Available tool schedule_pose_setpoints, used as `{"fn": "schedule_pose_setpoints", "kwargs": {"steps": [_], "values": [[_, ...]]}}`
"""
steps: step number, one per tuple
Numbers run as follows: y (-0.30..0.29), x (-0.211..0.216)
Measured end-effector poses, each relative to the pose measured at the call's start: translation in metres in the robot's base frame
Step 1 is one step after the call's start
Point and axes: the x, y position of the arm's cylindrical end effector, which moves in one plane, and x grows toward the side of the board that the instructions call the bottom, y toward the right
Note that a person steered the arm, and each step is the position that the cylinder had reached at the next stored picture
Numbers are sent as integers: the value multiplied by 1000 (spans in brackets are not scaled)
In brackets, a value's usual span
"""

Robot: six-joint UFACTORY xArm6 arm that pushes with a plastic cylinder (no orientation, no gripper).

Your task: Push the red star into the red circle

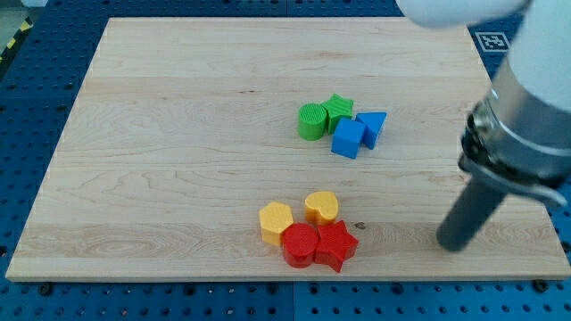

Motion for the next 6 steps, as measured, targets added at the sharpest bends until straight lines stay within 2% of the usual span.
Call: {"fn": "schedule_pose_setpoints", "kwargs": {"steps": [3,4,6], "values": [[-24,10],[-70,9],[-203,4]]}}
